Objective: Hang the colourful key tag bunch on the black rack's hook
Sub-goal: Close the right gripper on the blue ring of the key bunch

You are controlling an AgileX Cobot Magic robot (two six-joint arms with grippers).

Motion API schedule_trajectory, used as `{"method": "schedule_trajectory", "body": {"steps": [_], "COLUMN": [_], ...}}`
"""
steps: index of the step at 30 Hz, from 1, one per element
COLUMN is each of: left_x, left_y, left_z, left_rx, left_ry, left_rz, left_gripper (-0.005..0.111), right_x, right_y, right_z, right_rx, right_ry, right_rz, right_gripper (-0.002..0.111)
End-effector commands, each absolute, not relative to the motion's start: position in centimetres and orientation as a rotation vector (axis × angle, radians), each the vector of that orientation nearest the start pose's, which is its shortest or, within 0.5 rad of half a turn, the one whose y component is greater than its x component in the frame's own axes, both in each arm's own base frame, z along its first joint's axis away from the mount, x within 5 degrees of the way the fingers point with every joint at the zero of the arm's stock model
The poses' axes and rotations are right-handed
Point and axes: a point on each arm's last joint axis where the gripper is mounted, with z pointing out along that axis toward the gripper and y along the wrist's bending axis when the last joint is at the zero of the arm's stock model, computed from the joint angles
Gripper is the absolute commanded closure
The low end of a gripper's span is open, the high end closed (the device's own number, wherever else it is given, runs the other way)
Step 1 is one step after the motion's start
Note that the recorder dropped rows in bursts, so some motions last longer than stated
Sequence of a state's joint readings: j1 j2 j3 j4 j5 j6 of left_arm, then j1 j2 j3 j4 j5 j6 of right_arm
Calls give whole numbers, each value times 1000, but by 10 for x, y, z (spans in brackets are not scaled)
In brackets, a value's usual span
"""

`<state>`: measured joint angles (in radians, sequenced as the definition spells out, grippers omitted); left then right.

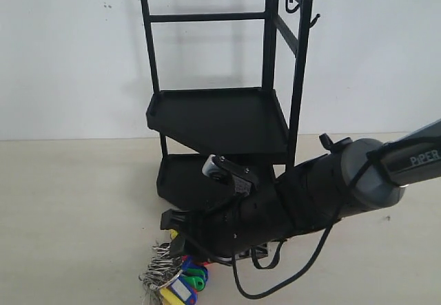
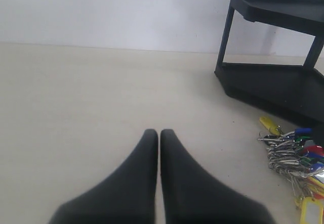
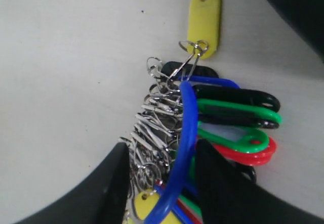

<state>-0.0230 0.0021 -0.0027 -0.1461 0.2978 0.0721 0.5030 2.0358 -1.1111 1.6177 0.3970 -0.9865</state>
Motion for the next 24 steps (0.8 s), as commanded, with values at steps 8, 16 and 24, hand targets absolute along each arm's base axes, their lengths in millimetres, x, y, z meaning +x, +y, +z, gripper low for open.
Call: {"method": "schedule_trajectory", "body": {"steps": [8, 16, 24], "left_x": [55, 55, 55], "left_y": [-5, -5, -5], "left_z": [187, 187, 187], "left_rx": [-5, -5, -5], "left_ry": [1771, 1771, 1771], "left_rz": [-94, -94, -94], "left_gripper": [102, 102, 102], "right_x": [337, 335, 327], "right_y": [229, 230, 240], "right_z": [120, 121, 122], "right_rx": [-29, -77, -133], "right_ry": [2551, 2545, 2553], "right_rz": [977, 997, 1050], "right_gripper": [70, 108, 108]}}
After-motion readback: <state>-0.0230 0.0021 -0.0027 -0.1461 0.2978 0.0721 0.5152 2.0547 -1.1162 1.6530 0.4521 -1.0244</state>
